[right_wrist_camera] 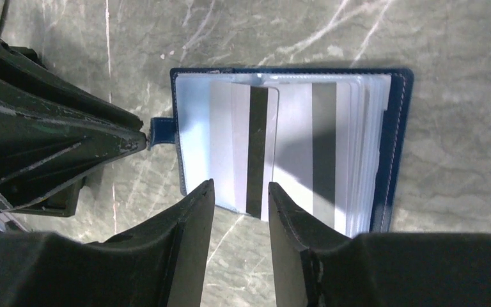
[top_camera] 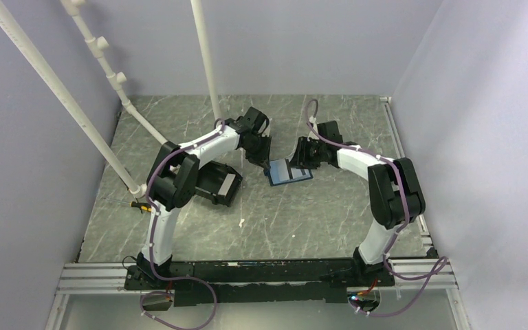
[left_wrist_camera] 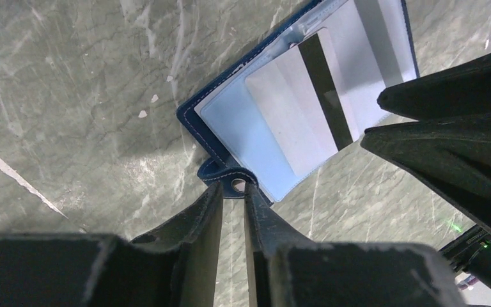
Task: Put the credit cards into the card holder
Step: Insert the credit card into the card holder.
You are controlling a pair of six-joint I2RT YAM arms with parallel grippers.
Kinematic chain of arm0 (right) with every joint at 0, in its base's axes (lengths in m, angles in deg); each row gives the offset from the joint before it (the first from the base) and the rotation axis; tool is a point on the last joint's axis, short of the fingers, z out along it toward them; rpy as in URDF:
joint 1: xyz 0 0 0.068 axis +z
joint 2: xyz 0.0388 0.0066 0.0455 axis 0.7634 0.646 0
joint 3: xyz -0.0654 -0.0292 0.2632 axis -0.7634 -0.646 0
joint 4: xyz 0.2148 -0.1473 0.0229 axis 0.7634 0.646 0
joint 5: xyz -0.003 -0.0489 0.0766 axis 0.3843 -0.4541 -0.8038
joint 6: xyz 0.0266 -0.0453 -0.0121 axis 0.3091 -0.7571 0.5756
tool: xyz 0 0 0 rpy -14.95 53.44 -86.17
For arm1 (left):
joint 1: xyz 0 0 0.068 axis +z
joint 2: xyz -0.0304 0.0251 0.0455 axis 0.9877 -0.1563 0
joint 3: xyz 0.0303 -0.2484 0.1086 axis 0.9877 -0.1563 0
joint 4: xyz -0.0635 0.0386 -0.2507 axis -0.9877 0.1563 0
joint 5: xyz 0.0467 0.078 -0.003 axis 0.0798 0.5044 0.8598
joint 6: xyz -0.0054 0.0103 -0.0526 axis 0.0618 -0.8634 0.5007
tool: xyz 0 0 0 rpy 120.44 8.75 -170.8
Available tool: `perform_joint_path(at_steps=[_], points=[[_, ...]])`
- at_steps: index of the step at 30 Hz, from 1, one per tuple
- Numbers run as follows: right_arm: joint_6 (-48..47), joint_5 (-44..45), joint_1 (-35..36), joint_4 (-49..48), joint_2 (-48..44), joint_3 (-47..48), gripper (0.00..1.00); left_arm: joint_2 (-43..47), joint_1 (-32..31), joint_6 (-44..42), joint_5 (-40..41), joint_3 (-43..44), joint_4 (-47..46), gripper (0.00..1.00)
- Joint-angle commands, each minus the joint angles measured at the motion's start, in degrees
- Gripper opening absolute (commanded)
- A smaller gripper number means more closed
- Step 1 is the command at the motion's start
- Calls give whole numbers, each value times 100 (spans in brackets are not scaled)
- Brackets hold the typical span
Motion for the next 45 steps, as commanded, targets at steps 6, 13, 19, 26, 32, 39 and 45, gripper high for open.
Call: perform_joint_path(at_steps=[6, 13, 19, 26, 32, 39, 45], points=[[-372, 69, 230, -36, 525, 446, 39, -346, -21, -63, 178, 97, -5, 16], [-384, 248, 641, -217, 835, 538, 38, -468, -19, -74, 183, 88, -46, 12], [-286, -291, 685, -670, 749, 439, 39, -451, -2, -115, 222, 87, -39, 11], [-477, 531, 672, -123, 389, 486, 43, -295, 42, -165, 251, 2, -69, 11], [-591, 915, 779, 94, 565, 552, 54, -339, 42, -88, 113, -15, -79, 11], [-713, 1430, 1037, 293, 864, 755, 59, -347, 55, -94, 138, -26, -116, 11], [-474, 406, 1020, -603, 626, 357, 59, -439, 85, -102, 130, 67, -80, 10]])
